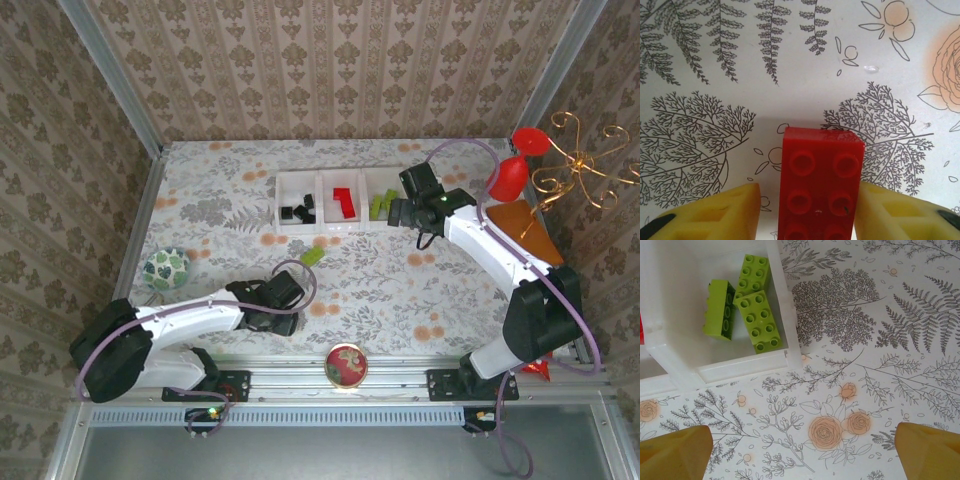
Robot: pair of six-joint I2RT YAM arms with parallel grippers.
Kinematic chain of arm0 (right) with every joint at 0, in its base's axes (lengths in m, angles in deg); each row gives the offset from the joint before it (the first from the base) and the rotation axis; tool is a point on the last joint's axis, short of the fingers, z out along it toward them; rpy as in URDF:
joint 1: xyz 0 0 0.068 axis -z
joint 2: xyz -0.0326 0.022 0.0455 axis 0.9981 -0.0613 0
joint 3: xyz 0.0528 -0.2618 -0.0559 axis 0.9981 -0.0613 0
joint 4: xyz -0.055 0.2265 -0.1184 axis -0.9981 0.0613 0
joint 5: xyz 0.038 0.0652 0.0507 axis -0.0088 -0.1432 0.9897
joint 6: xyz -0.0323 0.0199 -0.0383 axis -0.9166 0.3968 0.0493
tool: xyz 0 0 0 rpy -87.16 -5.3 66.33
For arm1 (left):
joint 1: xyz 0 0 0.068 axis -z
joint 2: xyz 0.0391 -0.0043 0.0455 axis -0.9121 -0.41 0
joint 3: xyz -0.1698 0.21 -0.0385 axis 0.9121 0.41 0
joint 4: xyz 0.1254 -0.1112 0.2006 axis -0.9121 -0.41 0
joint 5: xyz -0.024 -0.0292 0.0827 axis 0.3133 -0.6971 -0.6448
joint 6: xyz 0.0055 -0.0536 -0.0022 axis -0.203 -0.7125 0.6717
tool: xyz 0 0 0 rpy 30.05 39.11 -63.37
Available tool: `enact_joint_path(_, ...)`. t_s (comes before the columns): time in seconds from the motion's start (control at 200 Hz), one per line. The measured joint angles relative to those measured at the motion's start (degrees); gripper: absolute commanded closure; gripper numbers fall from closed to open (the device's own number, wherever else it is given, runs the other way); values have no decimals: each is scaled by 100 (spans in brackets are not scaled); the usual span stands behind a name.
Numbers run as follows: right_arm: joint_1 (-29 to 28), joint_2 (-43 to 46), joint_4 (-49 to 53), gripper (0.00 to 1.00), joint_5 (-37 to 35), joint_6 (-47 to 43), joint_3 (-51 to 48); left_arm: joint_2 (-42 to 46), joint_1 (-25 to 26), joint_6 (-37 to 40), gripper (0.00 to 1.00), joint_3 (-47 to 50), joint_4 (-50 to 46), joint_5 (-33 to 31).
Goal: Sort the legos into containers by color
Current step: Pick up the lego from the middle-left of the table.
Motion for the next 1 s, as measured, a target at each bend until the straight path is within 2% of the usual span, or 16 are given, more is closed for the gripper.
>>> enact_joint_path(0.3, -2, 0, 2, 0, 0, 85, 0, -57, 0, -83, 67, 2, 136, -28)
enact_joint_path(0.62, 0, 31, 2, 0, -11, 153, 0, -94, 0, -101, 87, -11, 238, -70)
enact_joint_path(1.0, 0, 31, 2, 0, -66, 291, -4, -146, -28, -96, 90, -168, 238, -140)
